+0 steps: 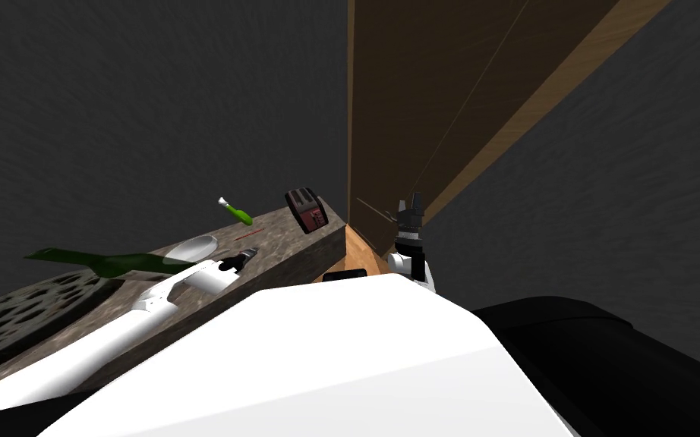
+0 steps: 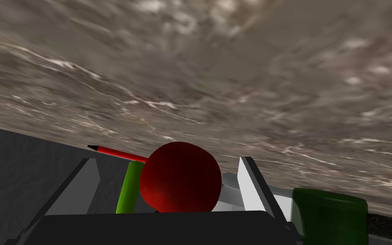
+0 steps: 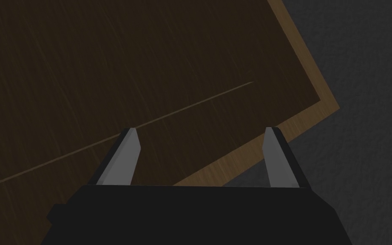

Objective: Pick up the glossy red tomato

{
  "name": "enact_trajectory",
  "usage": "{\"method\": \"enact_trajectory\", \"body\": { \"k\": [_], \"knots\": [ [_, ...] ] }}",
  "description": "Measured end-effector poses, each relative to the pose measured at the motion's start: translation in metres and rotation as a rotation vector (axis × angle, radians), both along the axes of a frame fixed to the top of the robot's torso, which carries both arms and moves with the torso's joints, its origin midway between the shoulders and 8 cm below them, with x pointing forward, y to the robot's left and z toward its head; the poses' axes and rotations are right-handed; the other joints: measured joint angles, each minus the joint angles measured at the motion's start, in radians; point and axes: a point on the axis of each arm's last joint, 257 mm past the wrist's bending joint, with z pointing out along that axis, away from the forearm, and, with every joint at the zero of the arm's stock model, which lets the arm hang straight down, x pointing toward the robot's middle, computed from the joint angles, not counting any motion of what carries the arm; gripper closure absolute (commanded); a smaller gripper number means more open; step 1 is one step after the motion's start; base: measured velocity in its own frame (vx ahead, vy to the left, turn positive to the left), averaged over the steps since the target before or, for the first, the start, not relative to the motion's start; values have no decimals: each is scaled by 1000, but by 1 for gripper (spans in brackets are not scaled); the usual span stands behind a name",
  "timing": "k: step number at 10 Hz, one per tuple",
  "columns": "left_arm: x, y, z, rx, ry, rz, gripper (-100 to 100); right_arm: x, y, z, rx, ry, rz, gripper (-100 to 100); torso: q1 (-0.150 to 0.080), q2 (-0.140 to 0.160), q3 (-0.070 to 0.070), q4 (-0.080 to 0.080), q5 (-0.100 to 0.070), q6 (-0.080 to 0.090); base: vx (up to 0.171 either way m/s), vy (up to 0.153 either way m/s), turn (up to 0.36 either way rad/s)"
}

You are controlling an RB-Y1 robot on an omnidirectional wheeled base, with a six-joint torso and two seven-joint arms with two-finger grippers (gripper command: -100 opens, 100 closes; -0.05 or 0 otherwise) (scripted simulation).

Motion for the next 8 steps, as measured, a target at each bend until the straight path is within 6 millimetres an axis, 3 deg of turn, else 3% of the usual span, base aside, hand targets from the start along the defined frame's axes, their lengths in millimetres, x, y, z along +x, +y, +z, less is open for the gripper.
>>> {"method": "enact_trajectory", "body": {
  "k": [5, 6, 8],
  "knots": [
    [12, 10, 3, 21, 0, 8, -100, 0, 0, 0, 0, 0, 0, 0, 0, 0, 0, 0, 0, 0, -20, 3, 10],
    [12, 10, 3, 20, 0, 9, 100, 0, 0, 0, 0, 0, 0, 0, 0, -1, 0, 0, 0, 0, 0, 0, 0],
    [13, 10, 3, 19, -1, 9, 100, 0, 0, 0, 0, 0, 0, 0, 0, -1, -1, -1, 1, 0, 0, 0, 0]
  ]
}}
